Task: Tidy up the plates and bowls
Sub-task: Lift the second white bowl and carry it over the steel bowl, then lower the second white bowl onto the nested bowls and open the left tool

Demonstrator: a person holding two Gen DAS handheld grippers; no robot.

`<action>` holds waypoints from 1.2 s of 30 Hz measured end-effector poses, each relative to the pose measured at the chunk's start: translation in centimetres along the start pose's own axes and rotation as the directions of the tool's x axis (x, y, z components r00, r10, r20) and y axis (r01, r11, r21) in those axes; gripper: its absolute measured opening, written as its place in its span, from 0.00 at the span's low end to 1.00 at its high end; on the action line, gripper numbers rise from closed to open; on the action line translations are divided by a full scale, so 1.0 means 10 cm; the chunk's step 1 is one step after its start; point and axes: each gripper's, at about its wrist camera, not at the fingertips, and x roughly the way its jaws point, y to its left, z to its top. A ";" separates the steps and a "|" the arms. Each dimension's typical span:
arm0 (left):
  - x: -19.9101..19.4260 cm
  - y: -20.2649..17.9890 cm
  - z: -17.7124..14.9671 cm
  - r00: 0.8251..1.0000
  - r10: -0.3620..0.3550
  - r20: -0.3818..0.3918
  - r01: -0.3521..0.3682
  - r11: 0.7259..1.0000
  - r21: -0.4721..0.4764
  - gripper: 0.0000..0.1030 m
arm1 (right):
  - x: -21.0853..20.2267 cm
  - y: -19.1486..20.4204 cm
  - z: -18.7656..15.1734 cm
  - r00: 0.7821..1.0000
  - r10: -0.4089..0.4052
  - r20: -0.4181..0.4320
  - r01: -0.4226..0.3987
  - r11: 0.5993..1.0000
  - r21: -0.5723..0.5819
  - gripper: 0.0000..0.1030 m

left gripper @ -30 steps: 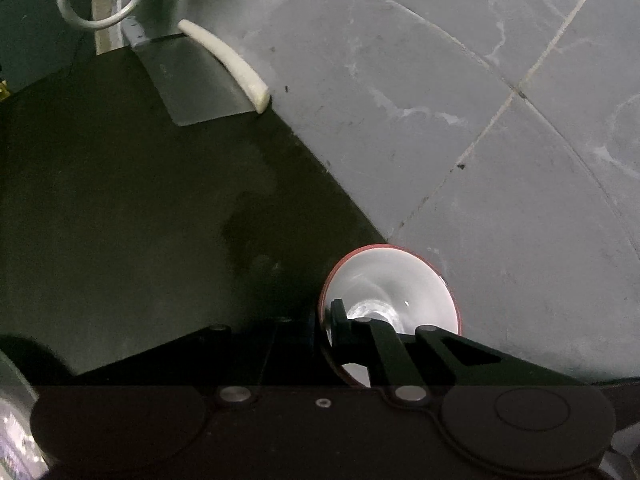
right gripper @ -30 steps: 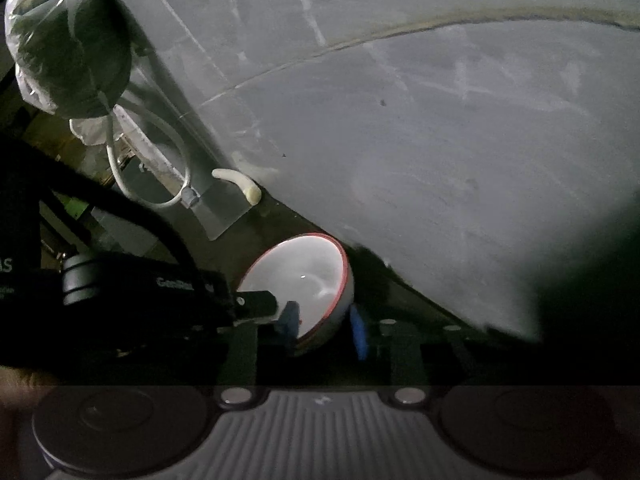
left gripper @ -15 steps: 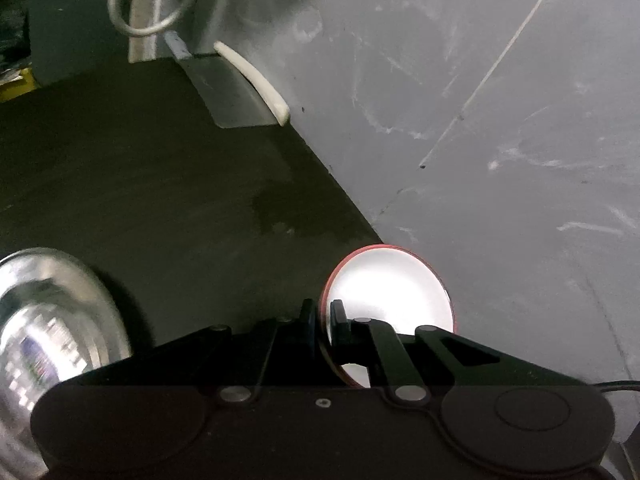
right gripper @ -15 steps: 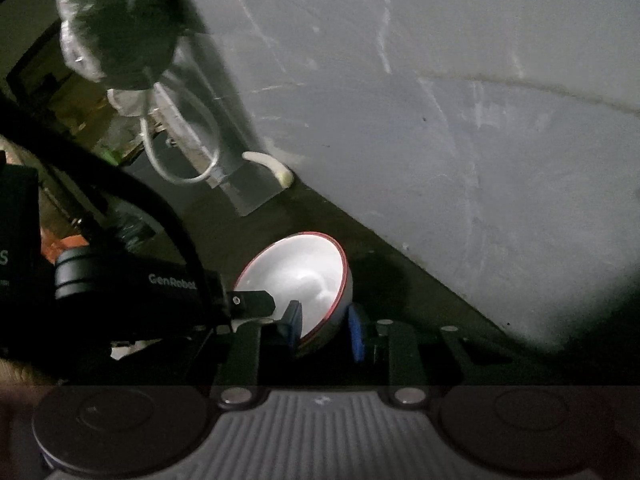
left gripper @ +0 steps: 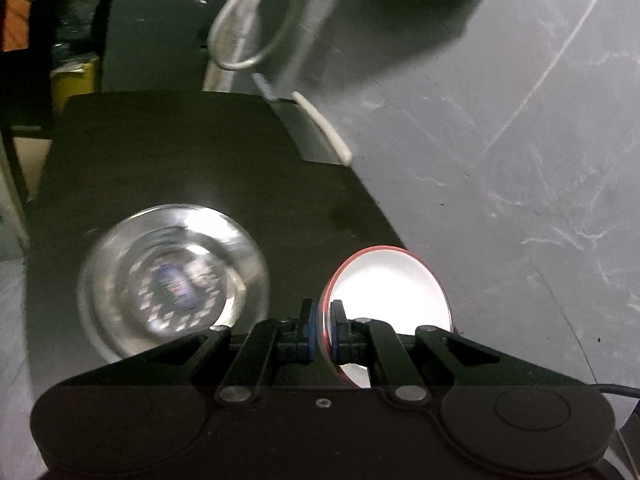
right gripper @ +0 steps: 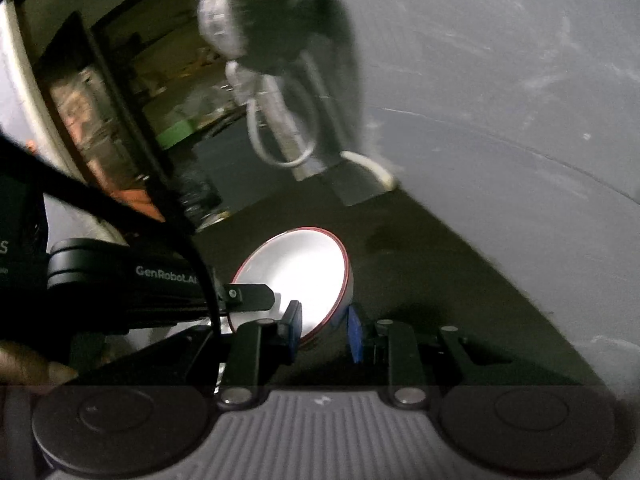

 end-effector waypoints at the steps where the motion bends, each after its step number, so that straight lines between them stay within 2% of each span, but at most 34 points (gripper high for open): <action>1: -0.06 0.06 -0.03 1.000 0.005 0.004 -0.005 1.000 -0.011 0.06 | -0.03 0.08 -0.02 1.000 0.015 -0.007 -0.015 1.000 -0.014 0.27; 7: -0.30 0.34 -0.22 0.999 0.032 0.000 -0.032 0.998 -0.062 0.06 | -0.09 0.40 -0.19 0.994 0.088 -0.070 -0.094 0.992 -0.081 0.27; 19: -0.55 0.65 -0.54 0.996 0.072 -0.050 -0.077 0.991 -0.112 0.07 | -0.12 0.84 -0.46 0.970 0.139 -0.199 -0.174 0.970 -0.170 0.27; 27: -0.49 0.70 -0.70 0.990 0.077 -0.120 -0.090 0.989 -0.113 0.08 | -0.01 0.90 -0.55 0.946 0.132 -0.297 -0.189 0.966 -0.176 0.27; 36: -0.42 0.63 -0.74 0.982 0.089 -0.164 -0.104 0.991 -0.088 0.09 | 0.01 0.85 -0.60 0.929 0.102 -0.355 -0.173 0.970 -0.173 0.27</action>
